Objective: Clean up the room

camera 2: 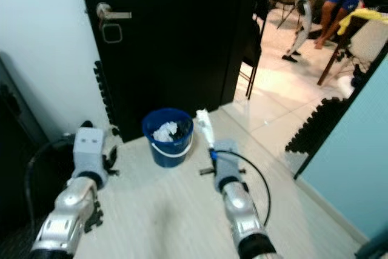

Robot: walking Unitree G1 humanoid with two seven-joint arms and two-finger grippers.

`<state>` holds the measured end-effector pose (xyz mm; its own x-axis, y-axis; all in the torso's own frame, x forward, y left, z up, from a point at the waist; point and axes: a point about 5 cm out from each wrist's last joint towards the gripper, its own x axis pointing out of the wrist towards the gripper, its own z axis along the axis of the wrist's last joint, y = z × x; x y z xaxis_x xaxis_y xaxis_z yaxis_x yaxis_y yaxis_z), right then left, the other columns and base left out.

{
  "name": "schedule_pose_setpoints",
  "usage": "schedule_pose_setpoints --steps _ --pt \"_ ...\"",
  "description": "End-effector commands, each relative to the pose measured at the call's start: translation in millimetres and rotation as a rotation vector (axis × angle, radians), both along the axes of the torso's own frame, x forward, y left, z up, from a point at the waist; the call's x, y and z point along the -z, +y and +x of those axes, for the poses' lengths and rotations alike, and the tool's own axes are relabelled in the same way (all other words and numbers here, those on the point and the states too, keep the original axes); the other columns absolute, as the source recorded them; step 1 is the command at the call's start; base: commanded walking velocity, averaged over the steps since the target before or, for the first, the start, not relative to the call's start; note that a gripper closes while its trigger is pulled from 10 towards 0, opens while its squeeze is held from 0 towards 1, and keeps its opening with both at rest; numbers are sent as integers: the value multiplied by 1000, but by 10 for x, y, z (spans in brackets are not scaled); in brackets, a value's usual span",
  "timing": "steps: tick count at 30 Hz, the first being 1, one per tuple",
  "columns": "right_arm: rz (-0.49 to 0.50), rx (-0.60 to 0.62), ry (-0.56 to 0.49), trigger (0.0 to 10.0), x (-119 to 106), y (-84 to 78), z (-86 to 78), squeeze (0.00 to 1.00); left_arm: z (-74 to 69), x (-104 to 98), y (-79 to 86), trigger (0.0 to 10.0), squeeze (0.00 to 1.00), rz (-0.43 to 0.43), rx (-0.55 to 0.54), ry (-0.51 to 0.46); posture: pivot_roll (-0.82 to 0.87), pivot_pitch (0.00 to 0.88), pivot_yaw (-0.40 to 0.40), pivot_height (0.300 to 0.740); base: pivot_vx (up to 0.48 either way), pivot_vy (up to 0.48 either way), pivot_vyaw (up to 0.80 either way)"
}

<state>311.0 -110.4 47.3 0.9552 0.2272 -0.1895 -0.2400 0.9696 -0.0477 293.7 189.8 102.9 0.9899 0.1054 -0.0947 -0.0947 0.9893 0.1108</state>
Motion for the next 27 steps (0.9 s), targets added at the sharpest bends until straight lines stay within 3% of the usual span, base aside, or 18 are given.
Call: schedule_pose_setpoints --steps 1,5,27 --pt "-2 -1 37 10000 66 -38 -30 0 -15 -57 -53 10000 0 -25 4 -41 146 2 -86 740 0 0 0" --pt "-6 -5 34 10000 66 -34 -28 0 -27 -73 -70 10000 0 -39 12 -57 146 2 -86 740 0 0 0" --pt "-28 -72 19 10000 35 47 -17 0 -85 -53 -102 10000 0 -57 -12 -56 145 8 -109 740 323 0 0"
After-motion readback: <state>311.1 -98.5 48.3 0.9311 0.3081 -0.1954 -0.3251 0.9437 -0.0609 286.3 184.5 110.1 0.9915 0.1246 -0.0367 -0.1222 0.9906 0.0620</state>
